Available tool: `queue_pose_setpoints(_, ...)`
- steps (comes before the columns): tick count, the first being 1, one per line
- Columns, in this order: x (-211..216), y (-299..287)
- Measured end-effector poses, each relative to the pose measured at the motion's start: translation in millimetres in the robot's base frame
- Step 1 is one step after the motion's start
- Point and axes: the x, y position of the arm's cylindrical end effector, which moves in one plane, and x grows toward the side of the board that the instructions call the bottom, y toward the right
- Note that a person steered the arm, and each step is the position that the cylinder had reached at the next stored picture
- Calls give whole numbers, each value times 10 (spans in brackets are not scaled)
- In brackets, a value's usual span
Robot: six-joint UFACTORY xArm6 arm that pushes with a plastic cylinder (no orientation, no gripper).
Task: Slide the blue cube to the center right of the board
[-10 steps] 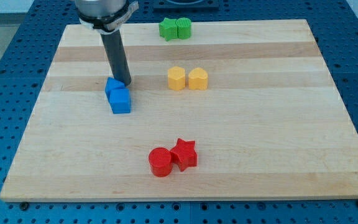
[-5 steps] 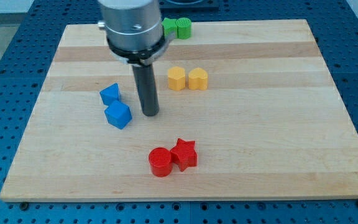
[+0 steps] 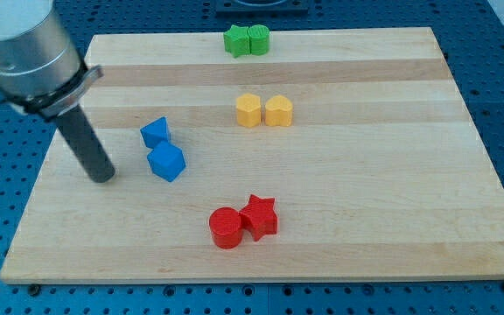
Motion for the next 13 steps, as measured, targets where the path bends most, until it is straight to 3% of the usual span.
queue_pose_setpoints(3,-163,1753)
queue_pose_setpoints(5,-163,1979)
queue_pose_setpoints(8,-162,3331)
queue_pose_setpoints(11,146,3642)
queue_pose_setpoints(13,-7,3834)
